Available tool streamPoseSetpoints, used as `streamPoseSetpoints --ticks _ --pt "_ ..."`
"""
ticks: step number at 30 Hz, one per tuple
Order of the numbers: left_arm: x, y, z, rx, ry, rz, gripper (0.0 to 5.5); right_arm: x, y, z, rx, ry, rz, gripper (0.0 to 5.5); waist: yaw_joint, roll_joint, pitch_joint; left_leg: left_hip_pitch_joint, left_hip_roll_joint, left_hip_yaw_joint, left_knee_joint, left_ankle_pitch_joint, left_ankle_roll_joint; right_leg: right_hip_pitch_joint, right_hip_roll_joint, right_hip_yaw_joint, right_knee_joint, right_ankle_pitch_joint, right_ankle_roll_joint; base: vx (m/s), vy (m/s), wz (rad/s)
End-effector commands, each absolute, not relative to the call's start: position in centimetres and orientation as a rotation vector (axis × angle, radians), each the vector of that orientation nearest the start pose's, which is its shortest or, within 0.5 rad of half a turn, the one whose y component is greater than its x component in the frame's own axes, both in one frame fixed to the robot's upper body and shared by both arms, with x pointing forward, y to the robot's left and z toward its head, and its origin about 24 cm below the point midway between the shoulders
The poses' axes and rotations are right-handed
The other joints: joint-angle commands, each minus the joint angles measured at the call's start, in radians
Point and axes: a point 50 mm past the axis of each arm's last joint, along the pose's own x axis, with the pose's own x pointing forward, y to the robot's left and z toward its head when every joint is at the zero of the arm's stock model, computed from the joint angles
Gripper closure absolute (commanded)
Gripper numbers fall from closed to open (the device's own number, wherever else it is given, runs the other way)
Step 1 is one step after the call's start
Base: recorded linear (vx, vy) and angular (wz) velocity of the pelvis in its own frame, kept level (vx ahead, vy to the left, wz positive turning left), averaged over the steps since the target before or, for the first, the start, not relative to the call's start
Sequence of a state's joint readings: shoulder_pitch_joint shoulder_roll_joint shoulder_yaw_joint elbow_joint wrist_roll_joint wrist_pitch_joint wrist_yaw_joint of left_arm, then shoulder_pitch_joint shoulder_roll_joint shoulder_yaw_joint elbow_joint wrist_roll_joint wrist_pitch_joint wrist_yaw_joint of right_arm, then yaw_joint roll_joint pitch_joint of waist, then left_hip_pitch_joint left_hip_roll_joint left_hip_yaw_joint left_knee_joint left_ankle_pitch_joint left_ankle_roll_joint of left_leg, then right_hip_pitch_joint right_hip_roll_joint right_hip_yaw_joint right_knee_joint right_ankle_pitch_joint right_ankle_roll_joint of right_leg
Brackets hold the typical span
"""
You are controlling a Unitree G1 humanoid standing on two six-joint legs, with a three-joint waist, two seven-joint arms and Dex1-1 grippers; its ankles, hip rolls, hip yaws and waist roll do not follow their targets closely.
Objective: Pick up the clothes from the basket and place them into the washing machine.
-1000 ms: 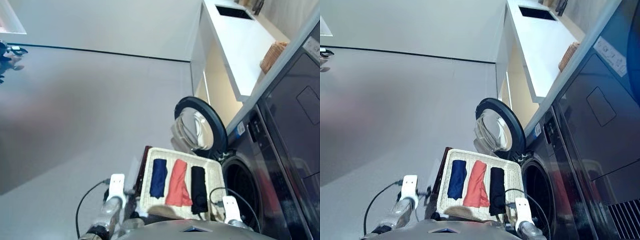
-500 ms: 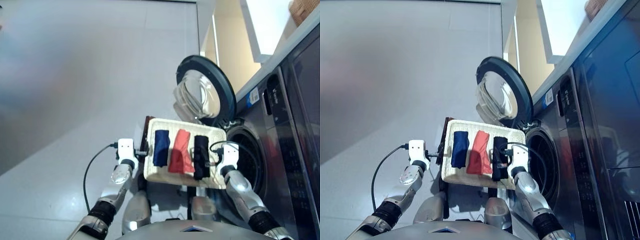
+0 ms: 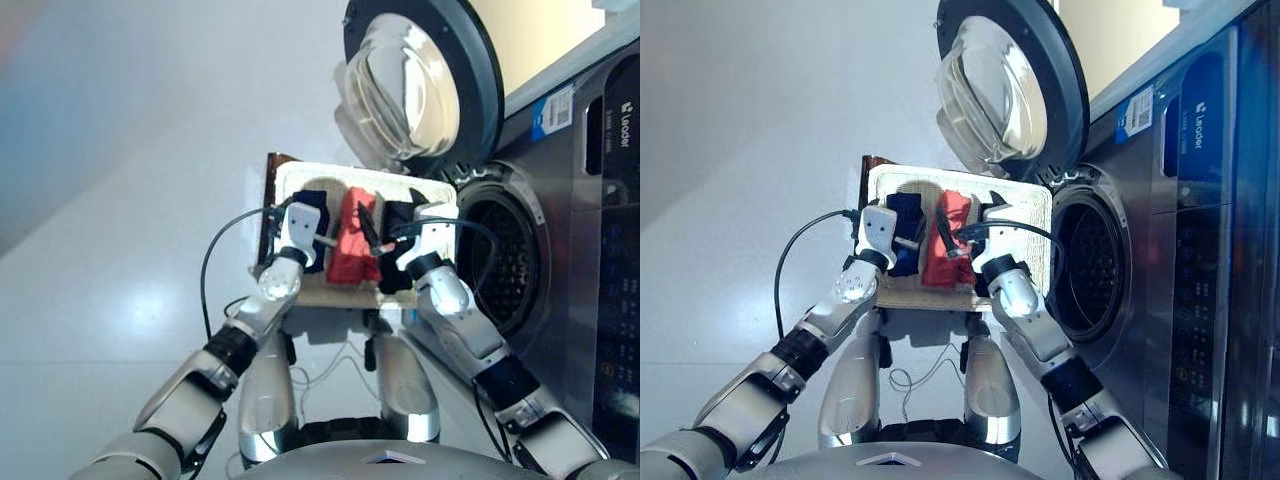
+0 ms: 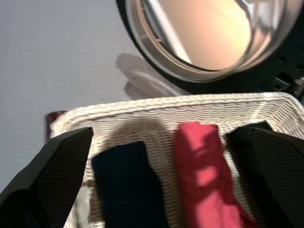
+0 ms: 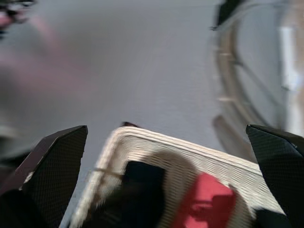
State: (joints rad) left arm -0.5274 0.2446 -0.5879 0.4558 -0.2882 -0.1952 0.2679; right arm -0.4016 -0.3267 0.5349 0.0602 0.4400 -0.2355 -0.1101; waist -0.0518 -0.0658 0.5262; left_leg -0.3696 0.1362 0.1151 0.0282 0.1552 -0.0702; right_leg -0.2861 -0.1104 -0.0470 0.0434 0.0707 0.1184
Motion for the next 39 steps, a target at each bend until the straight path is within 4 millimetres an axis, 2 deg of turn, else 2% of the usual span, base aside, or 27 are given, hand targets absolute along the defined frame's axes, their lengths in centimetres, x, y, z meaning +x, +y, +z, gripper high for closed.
streamPoseSetpoints --ticks 1,5,8,11,18,22,23,25,28,39 --pt "31.7 5.1 9.0 0.151 -0.275 -0.321 0.00 27.5 -6.1 17.8 0.205 -0.622 0.535 0.00 0.013 -0.002 -0.006 -0.039 0.021 0.009 0.166 -0.137 -0.010 -0.212 0.013 0.045 0.257 -0.088 -0.005 -0.073 -0.024 -0.054" --pt "32.3 4.9 9.9 0.145 -0.296 -0.276 0.00 27.3 -4.8 18.8 0.210 -0.662 0.561 0.00 0.009 0.008 -0.006 -0.151 0.023 -0.014 0.220 -0.143 -0.007 -0.315 0.007 0.036 0.319 -0.102 -0.008 -0.042 -0.022 -0.033" --pt "33.1 5.4 9.5 0.133 -0.254 -0.206 0.00 27.2 -4.0 19.5 0.240 -0.680 0.578 0.00 0.004 0.009 -0.006 -0.226 0.023 -0.024 0.252 -0.147 -0.010 -0.387 0.006 0.033 0.362 -0.114 -0.010 -0.062 -0.016 0.016" --pt "33.8 6.2 8.9 0.033 -0.180 -0.106 0.00 27.3 -3.5 19.6 0.270 -0.670 0.577 0.00 0.000 0.006 -0.006 -0.299 0.026 -0.030 0.279 -0.147 -0.013 -0.456 0.006 0.033 0.396 -0.117 -0.012 -0.034 -0.016 0.025" --pt "34.7 7.9 8.8 -0.143 -0.096 0.030 0.00 27.4 -3.5 19.1 0.277 -0.634 0.546 0.00 -0.007 0.010 -0.006 -0.420 0.026 -0.048 0.314 -0.144 -0.014 -0.578 0.004 0.029 0.438 -0.118 -0.017 0.000 0.000 0.000" --pt "35.1 8.2 9.3 -0.149 -0.104 0.043 0.00 27.4 -3.8 19.6 0.285 -0.655 0.550 0.00 -0.013 0.006 -0.006 -0.472 0.025 -0.051 0.324 -0.143 -0.013 -0.629 0.006 0.036 0.443 -0.116 -0.017 0.014 -0.002 0.008" --pt "35.0 8.2 8.8 -0.157 -0.081 0.050 0.00 27.3 -3.7 19.2 0.295 -0.642 0.551 0.00 -0.016 0.004 -0.006 -0.457 0.022 -0.057 0.339 -0.179 -0.017 -0.617 0.004 0.038 0.461 -0.151 -0.012 0.060 0.015 0.032" --pt "35.5 8.4 8.8 -0.177 -0.062 0.069 0.00 27.2 -3.5 19.3 0.306 -0.644 0.558 0.00 -0.021 -0.001 -0.006 -0.482 0.021 -0.062 0.352 -0.184 -0.016 -0.643 0.005 0.044 0.471 -0.151 -0.011 0.030 0.008 0.014" --pt "36.1 8.7 9.3 -0.173 -0.060 0.083 0.00 27.1 -3.2 19.1 0.325 -0.635 0.574 0.00 -0.029 -0.009 -0.006 -0.511 0.021 -0.062 0.369 -0.188 -0.015 -0.667 0.005 0.050 0.478 -0.149 -0.009 0.000 0.000 0.000" --pt "37.7 9.7 11.3 -0.052 -0.116 0.093 0.00 26.2 -2.0 18.6 0.327 -0.603 0.697 0.00 -0.045 -0.009 -0.006 -0.573 0.014 -0.056 0.403 -0.196 -0.016 -0.730 0.006 0.072 0.489 -0.141 -0.006 0.000 0.000 0.000"
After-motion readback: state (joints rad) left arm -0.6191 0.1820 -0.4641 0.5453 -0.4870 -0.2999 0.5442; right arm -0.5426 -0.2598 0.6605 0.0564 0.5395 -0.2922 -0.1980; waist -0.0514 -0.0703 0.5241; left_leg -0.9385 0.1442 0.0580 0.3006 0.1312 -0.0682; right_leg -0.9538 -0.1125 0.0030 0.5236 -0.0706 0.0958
